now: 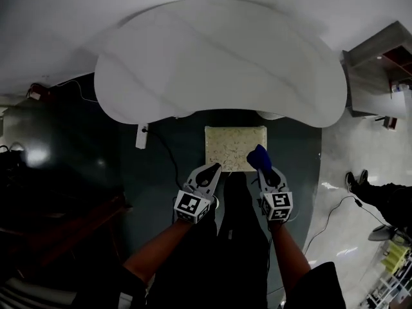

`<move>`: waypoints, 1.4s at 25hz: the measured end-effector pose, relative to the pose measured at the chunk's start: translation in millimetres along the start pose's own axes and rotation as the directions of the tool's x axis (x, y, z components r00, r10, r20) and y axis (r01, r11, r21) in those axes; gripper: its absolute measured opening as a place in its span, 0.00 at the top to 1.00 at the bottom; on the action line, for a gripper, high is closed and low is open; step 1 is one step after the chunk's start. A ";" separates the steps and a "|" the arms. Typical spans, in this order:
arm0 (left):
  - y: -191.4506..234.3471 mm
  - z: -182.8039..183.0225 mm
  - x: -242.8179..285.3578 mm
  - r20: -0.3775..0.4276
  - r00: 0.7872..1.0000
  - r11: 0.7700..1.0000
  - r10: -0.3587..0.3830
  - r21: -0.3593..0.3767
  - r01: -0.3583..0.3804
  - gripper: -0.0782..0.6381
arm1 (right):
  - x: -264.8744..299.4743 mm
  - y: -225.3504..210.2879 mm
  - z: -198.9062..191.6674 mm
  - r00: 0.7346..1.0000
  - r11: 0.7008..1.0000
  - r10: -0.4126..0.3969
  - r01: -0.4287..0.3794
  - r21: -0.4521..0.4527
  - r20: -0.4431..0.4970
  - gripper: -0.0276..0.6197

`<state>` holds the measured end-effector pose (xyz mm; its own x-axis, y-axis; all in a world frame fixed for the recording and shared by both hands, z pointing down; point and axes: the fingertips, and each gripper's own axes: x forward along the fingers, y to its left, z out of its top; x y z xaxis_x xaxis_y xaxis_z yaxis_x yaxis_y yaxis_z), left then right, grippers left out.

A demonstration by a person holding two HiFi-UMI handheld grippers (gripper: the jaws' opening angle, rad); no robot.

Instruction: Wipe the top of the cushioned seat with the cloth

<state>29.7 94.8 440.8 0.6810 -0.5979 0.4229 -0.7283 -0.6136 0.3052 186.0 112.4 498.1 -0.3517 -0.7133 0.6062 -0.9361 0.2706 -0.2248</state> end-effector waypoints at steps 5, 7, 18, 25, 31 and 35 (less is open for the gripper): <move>-6.9 34.8 -60.6 0.038 0.999 1.000 0.014 0.010 -0.014 0.85 | -63.2 71.9 93.4 0.985 0.995 -0.054 0.040 0.093 0.161 0.80; -16.9 52.7 -82.3 0.050 0.999 1.000 0.004 0.012 -0.004 0.85 | -81.1 100.7 112.0 0.984 0.992 -0.035 0.013 0.125 0.177 0.80; -91.0 182.0 -151.2 0.327 0.945 0.991 -0.003 0.126 -0.040 0.85 | -179.3 169.0 217.6 0.926 0.994 0.043 -0.077 0.075 0.374 0.80; -148.7 245.9 -162.7 0.408 0.912 0.986 0.040 0.131 -0.101 0.85 | -253.4 145.3 261.9 0.864 0.997 -0.002 0.041 -0.065 0.504 0.80; -216.8 276.1 -141.3 0.448 0.894 0.973 0.009 0.203 -0.112 0.85 | -301.1 105.6 273.8 0.836 0.987 -0.040 0.119 -0.109 0.548 0.81; -234.2 275.6 -134.1 0.442 0.897 0.978 0.009 0.183 -0.100 0.85 | -309.3 97.3 268.4 0.851 0.987 -0.029 0.109 -0.122 0.525 0.81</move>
<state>130.1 176.5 77.4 0.6382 -0.7699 0.0052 -0.7663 -0.6346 0.1002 202.7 185.8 84.0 -0.2740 -0.9539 0.1221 -0.9613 0.2681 -0.0627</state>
